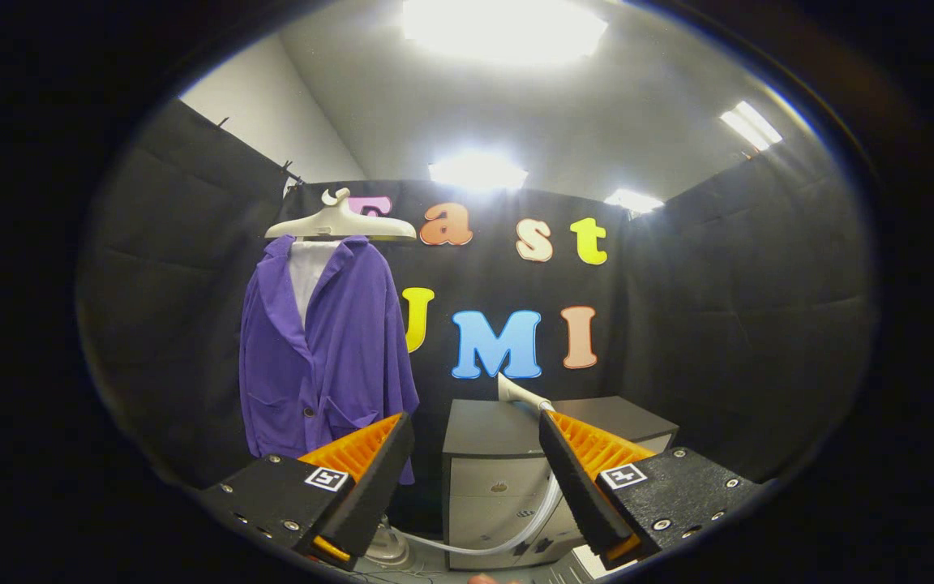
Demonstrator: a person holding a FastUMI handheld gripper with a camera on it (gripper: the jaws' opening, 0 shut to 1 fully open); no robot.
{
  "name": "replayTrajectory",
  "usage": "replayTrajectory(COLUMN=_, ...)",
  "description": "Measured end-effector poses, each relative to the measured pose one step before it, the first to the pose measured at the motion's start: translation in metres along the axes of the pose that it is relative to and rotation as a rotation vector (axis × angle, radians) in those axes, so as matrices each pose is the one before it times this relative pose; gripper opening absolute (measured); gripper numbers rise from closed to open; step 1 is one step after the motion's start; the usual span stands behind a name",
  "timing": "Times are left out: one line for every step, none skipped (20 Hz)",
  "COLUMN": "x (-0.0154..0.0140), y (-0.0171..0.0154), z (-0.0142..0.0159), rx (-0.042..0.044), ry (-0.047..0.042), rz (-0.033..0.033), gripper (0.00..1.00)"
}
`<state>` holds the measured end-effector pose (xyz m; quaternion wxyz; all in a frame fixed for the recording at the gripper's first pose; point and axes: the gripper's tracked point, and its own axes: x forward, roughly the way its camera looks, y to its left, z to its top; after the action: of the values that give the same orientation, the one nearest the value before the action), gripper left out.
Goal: Iron the clothes twice with a garment steamer, once on the left side and once on the right side.
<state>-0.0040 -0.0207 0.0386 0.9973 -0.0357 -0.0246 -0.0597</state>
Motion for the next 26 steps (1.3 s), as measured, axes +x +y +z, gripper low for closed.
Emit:
replayTrajectory(x=0.00251, y=-0.00133, z=0.00060, rx=-0.00682, ry=-0.00163, rz=-0.00186, gripper=0.96)
replayTrajectory(x=0.00442, y=-0.00109, z=0.00029, rx=-0.01030, ry=-0.00034, rz=-0.00026, gripper=0.96)
replayTrajectory(x=0.00543, y=-0.00031, z=-0.00020, rx=-0.00965, ry=-0.00217, rz=0.00105, gripper=0.96)
replayTrajectory(x=0.00643, y=-0.00014, z=-0.00051, rx=-0.00366, ry=0.00118, rz=0.00301, gripper=0.96)
replayTrajectory(x=0.00661, y=0.00093, z=-0.00139, rx=0.00354, ry=0.00367, rz=0.00845, gripper=0.96)
replayTrajectory(x=0.00787, y=0.00121, z=-0.00252, rx=0.00809, ry=0.00708, rz=0.01314, gripper=0.96)
replayTrajectory(x=0.00907, y=-0.00078, z=-0.00208, rx=0.00626, ry=0.00653, rz=0.01158, gripper=0.96)
replayTrajectory(x=0.01145, y=-0.00517, z=-0.00238, rx=0.00237, ry=0.00581, rz=0.00356, gripper=0.96)
replayTrajectory(x=0.01033, y=-0.00591, z=-0.00197, rx=0.00005, ry=0.00445, rz=-0.00275, gripper=0.96)
replayTrajectory(x=0.01193, y=-0.00634, z=-0.00221, rx=0.00050, ry=0.00634, rz=-0.00177, gripper=0.96)
replayTrajectory(x=0.01242, y=-0.00678, z=-0.00124, rx=0.00354, ry=0.00425, rz=0.00011, gripper=0.96)
replayTrajectory(x=0.01399, y=-0.00722, z=0.00059, rx=0.00774, ry=0.00025, rz=-0.00048, gripper=0.96)
replayTrajectory(x=0.01437, y=-0.00807, z=0.00227, rx=0.01039, ry=-0.00047, rz=-0.00191, gripper=0.96)
replayTrajectory(x=0.01518, y=-0.00853, z=0.00001, rx=0.00856, ry=0.00316, rz=0.00063, gripper=0.96)
replayTrajectory(x=0.01535, y=-0.00763, z=0.00094, rx=0.00921, ry=0.00150, rz=-0.00040, gripper=0.96)
replayTrajectory(x=0.01722, y=-0.00942, z=0.00177, rx=0.01061, ry=0.00117, rz=-0.00543, gripper=0.96)
replayTrajectory(x=0.01521, y=-0.00893, z=0.00204, rx=0.01086, ry=0.00408, rz=-0.00438, gripper=0.96)
replayTrajectory(x=0.01515, y=-0.00986, z=0.00050, rx=0.01194, ry=0.00301, rz=-0.00503, gripper=0.96)
replayTrajectory(x=0.01637, y=-0.00912, z=0.00162, rx=0.01208, ry=0.00307, rz=-0.00317, gripper=0.96)
replayTrajectory(x=0.01514, y=-0.00842, z=-0.00024, rx=0.01052, ry=0.00547, rz=0.00076, gripper=0.96)
replayTrajectory(x=0.01285, y=-0.00721, z=-0.00083, rx=0.00585, ry=0.00785, rz=0.00119, gripper=0.96)
replayTrajectory(x=0.01783, y=-0.01025, z=-0.00145, rx=0.00892, ry=0.01069, rz=0.00039, gripper=0.96)
replayTrajectory(x=0.01311, y=-0.00680, z=-0.00187, rx=0.00935, ry=0.01122, rz=0.00311, gripper=0.96)
replayTrajectory(x=0.01674, y=-0.00840, z=-0.00333, rx=0.01628, ry=0.01485, rz=0.00514, gripper=0.96)
replayTrajectory(x=0.01546, y=-0.00690, z=-0.00323, rx=0.01841, ry=0.01741, rz=0.00741, gripper=0.96)
replayTrajectory(x=0.01367, y=-0.00539, z=-0.00500, rx=0.02425, ry=0.02323, rz=0.01275, gripper=0.96)
